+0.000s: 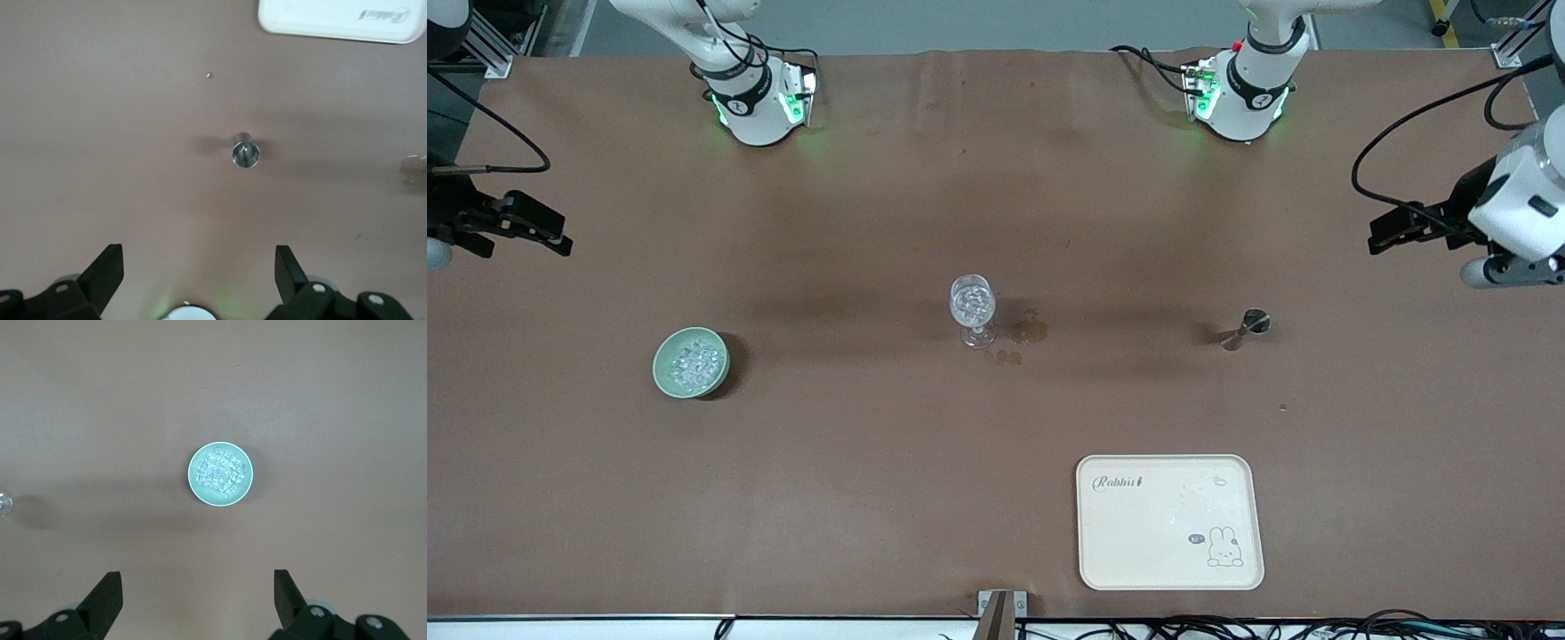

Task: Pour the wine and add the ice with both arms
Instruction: 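Move the right gripper toward the green bowl while the left gripper reaches the jigger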

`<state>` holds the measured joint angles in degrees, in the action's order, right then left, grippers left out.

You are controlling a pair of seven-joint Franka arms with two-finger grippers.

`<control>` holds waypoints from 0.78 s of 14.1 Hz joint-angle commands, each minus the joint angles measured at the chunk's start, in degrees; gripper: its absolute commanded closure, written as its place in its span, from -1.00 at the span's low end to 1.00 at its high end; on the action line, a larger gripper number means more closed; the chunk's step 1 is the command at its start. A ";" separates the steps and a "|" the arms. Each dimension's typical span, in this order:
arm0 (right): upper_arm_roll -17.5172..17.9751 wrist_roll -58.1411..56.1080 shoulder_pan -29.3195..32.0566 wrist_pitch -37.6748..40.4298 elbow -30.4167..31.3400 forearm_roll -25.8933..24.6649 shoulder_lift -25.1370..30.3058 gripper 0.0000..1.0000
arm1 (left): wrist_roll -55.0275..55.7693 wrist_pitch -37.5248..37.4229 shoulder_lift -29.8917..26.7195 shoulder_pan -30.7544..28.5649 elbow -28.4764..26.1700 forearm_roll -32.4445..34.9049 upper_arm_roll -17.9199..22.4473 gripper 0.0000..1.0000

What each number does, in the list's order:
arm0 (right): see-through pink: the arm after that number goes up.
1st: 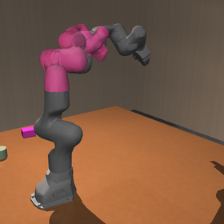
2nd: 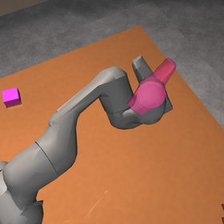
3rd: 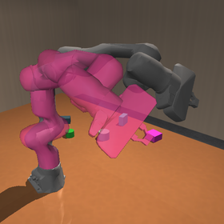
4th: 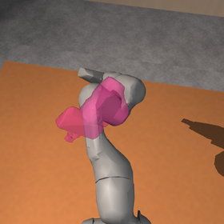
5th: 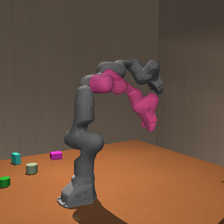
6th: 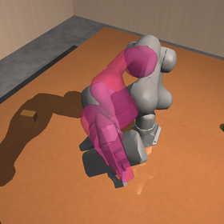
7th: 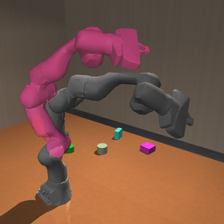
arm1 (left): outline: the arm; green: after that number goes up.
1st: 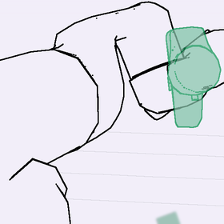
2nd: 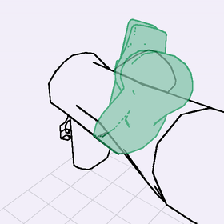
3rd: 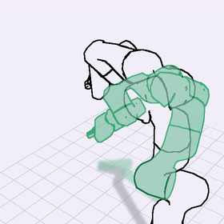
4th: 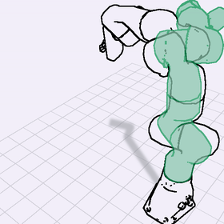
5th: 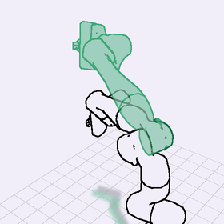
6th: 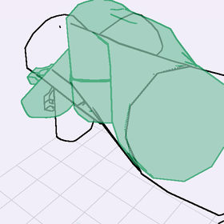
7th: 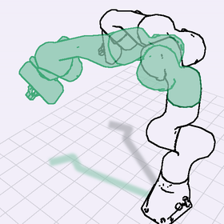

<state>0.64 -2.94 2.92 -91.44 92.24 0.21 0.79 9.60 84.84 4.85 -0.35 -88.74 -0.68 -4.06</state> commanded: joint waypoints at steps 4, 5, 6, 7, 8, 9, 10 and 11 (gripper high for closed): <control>-0.03 -0.67 -0.02 -7.15 6.87 0.58 0.26 -0.97 | 16.03 -0.82 6.03 -3.86 -2.32 -8.63 -0.07 -1.00; -0.03 -0.67 -0.11 -10.39 10.20 0.58 0.26 -0.96 | 17.98 -0.29 7.53 -4.47 -2.40 -9.85 -0.07 -1.00; -0.03 -0.67 -0.02 -13.91 13.28 0.58 0.17 -0.95 | 19.39 0.41 9.11 -4.91 -2.67 -11.43 -0.07 -1.00; -0.03 -0.67 0.07 -18.21 16.53 0.58 0.00 -0.93 | 20.28 1.46 10.60 -6.83 -3.28 -13.54 -0.07 -1.00; -0.11 -0.67 0.07 -21.56 18.83 0.58 -0.70 -0.90 | 20.46 2.52 12.27 -8.42 -3.63 -15.21 -0.07 -1.00; -0.12 -0.67 0.24 -24.63 20.85 0.58 -1.92 -0.86 | 20.46 2.96 14.11 -9.22 -3.98 -17.06 -0.07 -1.00; -0.12 -0.67 0.33 -27.10 21.91 0.58 -3.76 -0.83 | 20.46 3.58 16.13 -10.97 -4.07 -19.42 -0.07 -1.00; -0.12 -0.67 0.42 -30.00 22.88 0.58 -5.96 -0.78 | 20.46 3.84 18.16 -12.46 -4.07 -21.54 -0.07 -1.00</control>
<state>0.52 -2.96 2.95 -116.88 112.38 0.22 -2.92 29.29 87.95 19.94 -10.18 -92.82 -18.34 -3.92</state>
